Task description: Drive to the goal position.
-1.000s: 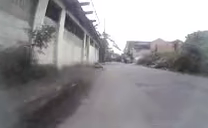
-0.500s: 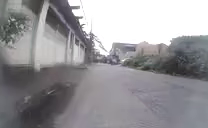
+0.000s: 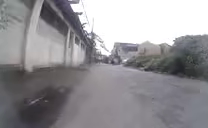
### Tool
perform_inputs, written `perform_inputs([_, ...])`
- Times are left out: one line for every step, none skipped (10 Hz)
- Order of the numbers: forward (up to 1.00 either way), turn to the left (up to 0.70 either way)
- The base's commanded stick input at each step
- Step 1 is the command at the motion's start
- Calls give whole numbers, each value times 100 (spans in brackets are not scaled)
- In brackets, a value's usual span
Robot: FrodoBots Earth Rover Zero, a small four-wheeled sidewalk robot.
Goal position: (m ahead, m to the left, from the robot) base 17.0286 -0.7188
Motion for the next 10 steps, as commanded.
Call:
perform_inputs([100,0])
perform_inputs([100,0])
perform_inputs([100,-6])
perform_inputs([100,-20])
perform_inputs([100,-35])
perform_inputs([100,-17])
perform_inputs([100,0])
perform_inputs([100,0])
perform_inputs([100,0])
perform_inputs([100,0])
